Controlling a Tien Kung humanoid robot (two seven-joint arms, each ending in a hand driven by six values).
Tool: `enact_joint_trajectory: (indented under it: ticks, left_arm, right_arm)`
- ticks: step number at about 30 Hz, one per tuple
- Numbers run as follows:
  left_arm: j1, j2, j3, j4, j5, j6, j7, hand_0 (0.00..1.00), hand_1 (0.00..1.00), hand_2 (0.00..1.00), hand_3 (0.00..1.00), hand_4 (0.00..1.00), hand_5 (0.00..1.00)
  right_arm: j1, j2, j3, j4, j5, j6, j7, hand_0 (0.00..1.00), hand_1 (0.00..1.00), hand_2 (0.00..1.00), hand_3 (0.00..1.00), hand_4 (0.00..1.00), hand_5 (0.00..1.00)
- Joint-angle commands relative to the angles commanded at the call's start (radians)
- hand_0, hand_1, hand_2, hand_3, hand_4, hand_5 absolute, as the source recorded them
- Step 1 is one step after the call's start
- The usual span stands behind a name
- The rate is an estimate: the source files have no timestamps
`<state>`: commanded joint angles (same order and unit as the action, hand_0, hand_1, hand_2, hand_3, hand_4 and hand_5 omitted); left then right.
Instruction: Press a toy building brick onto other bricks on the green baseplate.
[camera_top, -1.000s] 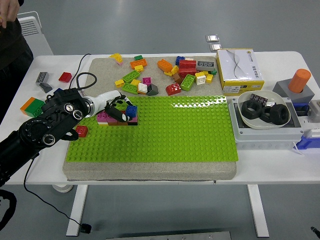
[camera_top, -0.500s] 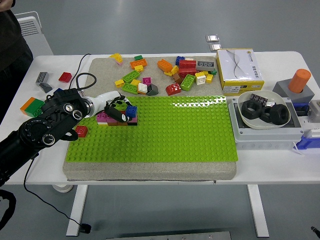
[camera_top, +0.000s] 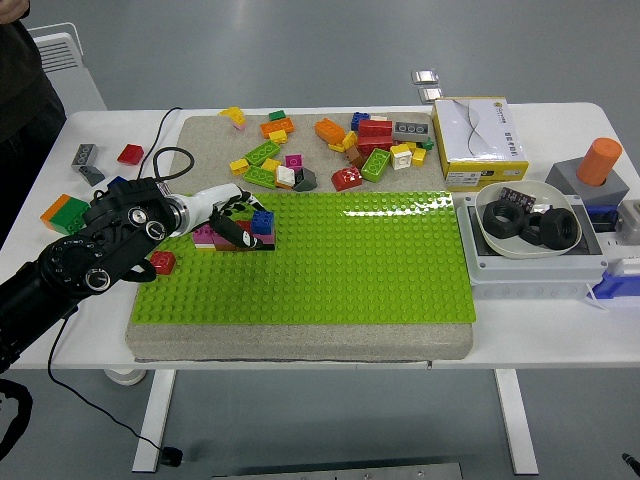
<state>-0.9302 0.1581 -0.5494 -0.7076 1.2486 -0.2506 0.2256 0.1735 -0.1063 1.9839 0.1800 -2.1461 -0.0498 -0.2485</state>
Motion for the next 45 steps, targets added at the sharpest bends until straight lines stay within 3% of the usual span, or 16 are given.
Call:
enact_joint_trajectory:
  ticks: [2,3,8,9,14,15,20,21,26,27,35,45]
  left_arm:
    - [0.002,0.002,-0.005,-0.002,0.006,-0.006,0.000,0.992,0.998,0.998,0.708,0.800,0.002]
    - [0.003,0.003,-0.010,-0.006,0.012,-0.010,0.001,0.993,0.998,0.998,0.796,0.930,0.002]
    - [0.020,0.014,-0.067,-0.051,0.072,-0.015,0.005,0.993,0.998,0.998,0.796,0.930,0.002]
    - [0.024,0.017,-0.086,-0.067,0.090,-0.015,0.005,0.996,0.998,0.998,0.832,0.998,0.127]
    - [0.049,0.042,-0.165,-0.166,0.201,-0.007,0.019,0.996,0.998,0.998,0.832,0.998,0.127]
    - [0.057,0.049,-0.176,-0.190,0.228,-0.003,0.027,0.998,0.998,0.998,0.752,0.998,0.455]
    - [0.095,0.084,-0.197,-0.321,0.380,0.008,0.089,0.998,0.998,0.998,0.752,0.998,0.455]
    - [0.100,0.088,-0.194,-0.343,0.404,0.010,0.098,0.998,0.991,0.977,0.680,0.998,0.743]
    - [0.129,0.093,-0.167,-0.457,0.530,0.028,0.131,0.998,0.991,0.977,0.680,0.998,0.743]
    - [0.133,0.092,-0.162,-0.474,0.552,0.032,0.135,0.998,0.992,0.976,0.659,0.998,0.994]
    - [0.167,0.102,-0.149,-0.559,0.663,0.028,0.165,0.998,0.992,0.976,0.650,0.998,0.998]
    - [0.186,0.105,-0.147,-0.552,0.661,0.023,0.168,0.998,0.994,0.978,0.651,0.998,0.998]
  right_arm:
    - [-0.001,0.000,0.000,0.000,0.000,0.000,0.000,0.520,0.585,0.703,0.816,0.898,0.970]
    - [-0.001,0.000,-0.001,0.000,0.001,0.000,0.000,0.520,0.585,0.702,0.817,0.898,0.965]
    - [-0.004,-0.001,-0.004,0.000,0.006,-0.001,0.000,0.520,0.585,0.702,0.817,0.898,0.965]
    - [-0.005,-0.001,-0.005,0.000,0.007,-0.001,0.000,0.520,0.583,0.701,0.817,0.897,0.965]
    - [-0.009,0.000,-0.004,0.000,0.009,-0.002,0.000,0.520,0.583,0.701,0.817,0.897,0.965]
    - [-0.011,0.001,-0.004,0.000,0.010,-0.002,0.000,0.520,0.582,0.701,0.817,0.898,0.968]
    - [-0.018,0.004,-0.005,0.000,0.017,-0.002,0.002,0.520,0.582,0.701,0.817,0.898,0.968]
    - [-0.020,0.004,-0.005,0.000,0.017,-0.002,0.002,0.519,0.582,0.701,0.816,0.897,0.969]
    - [-0.024,0.005,-0.003,0.000,0.014,-0.002,0.003,0.519,0.582,0.701,0.816,0.897,0.969]
    - [-0.025,0.006,-0.002,0.000,0.013,-0.002,0.003,0.519,0.578,0.702,0.816,0.897,0.975]
    - [-0.027,0.004,-0.004,0.000,0.021,-0.002,0.005,0.519,0.576,0.701,0.816,0.896,0.973]
    - [-0.026,0.004,-0.006,0.000,0.027,-0.003,0.005,0.519,0.574,0.702,0.816,0.897,0.974]
